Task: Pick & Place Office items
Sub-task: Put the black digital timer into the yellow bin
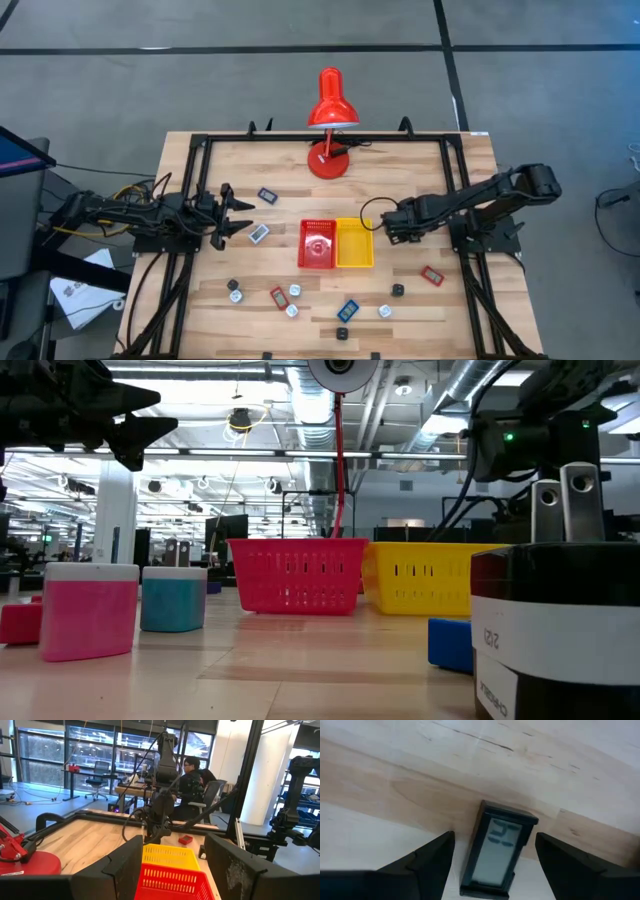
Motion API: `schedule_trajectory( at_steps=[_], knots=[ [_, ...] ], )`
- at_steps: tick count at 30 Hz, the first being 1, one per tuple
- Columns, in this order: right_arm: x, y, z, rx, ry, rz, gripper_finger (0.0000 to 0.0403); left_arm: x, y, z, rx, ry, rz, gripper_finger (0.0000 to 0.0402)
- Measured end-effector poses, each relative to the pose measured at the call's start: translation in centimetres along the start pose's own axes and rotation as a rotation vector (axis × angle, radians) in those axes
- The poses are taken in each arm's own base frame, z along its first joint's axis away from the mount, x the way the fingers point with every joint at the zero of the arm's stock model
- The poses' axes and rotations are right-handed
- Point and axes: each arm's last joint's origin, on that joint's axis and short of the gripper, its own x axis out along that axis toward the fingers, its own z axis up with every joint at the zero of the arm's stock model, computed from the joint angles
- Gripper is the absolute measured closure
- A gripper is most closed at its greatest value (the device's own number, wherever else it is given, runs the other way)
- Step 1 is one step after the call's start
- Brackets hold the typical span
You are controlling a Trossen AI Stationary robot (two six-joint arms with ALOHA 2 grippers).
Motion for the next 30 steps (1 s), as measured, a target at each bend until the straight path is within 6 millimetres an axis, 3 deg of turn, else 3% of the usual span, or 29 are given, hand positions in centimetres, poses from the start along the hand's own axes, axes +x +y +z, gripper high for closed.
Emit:
schedule_trajectory(
  at_steps=[14,26,30],
  knots=[
    [0.38,-0.40,-0.21,0.058,0.015,0.033,0.0136,0.00,0.00,0.00,0.000,0.000,0.000,0.0193],
    [0.23,-0.19,-0.15,0.051,0.012,0.070,0.0259,0.00,0.00,0.00,0.000,0.000,0.000,0.0193],
    [0.23,-0.21,-0.09,0.009,-0.018,0.062,0.0266,0.00,0.00,0.00,0.000,0.000,0.001,0.0193]
  ],
)
